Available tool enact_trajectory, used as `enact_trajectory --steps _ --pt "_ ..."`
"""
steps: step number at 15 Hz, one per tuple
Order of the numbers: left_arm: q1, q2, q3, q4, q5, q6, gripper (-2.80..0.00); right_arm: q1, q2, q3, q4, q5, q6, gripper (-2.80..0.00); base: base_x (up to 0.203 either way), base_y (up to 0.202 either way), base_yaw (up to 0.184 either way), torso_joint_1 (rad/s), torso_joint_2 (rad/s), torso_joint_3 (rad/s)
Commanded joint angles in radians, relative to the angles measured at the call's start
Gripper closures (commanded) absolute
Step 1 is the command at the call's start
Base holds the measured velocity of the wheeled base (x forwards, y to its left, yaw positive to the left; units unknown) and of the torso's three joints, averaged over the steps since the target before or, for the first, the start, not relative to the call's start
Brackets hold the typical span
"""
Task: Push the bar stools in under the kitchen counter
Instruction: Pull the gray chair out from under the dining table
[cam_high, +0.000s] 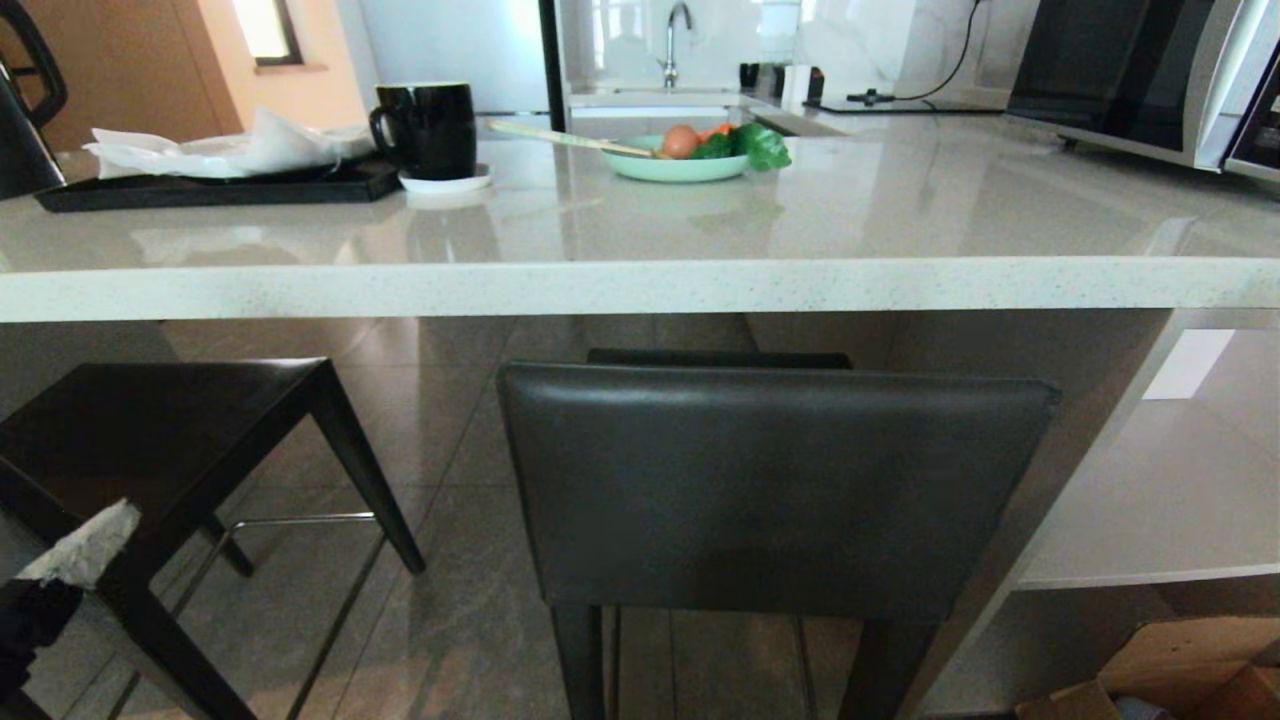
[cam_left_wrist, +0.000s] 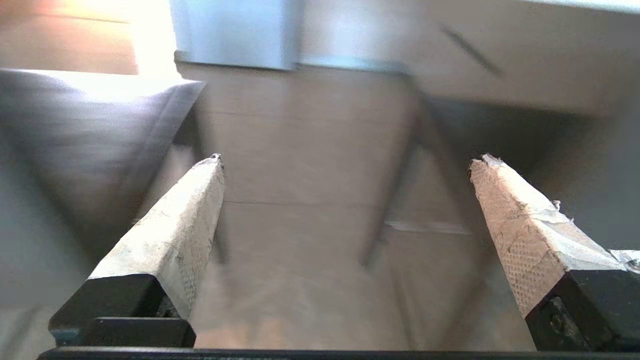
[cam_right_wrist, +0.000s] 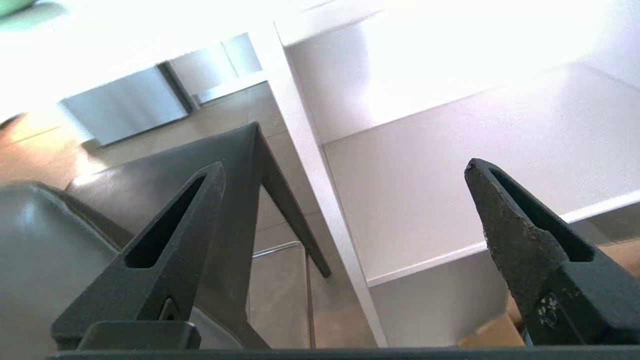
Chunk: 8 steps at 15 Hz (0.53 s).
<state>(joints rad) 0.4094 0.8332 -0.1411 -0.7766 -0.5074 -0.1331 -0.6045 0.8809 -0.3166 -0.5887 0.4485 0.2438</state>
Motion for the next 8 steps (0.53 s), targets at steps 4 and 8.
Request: enact_trajectory --steps 4,8 --pt "0.058 0.085 0.02 -0.065 -0.154 -0.054 -2.8 -0.283 0.219 0.105 -0.3 0.281 -0.002 -2.8 0.0 0.0 0.0 0.0 0.0 0.0" --pt "0.191 0.122 0.084 -0.069 -0.559 0.019 -2.8 -0.395 0.361 0.285 -0.624 0.653 -0.033 -2.8 0.0 0.0 0.0 0.0 0.0 0.0"
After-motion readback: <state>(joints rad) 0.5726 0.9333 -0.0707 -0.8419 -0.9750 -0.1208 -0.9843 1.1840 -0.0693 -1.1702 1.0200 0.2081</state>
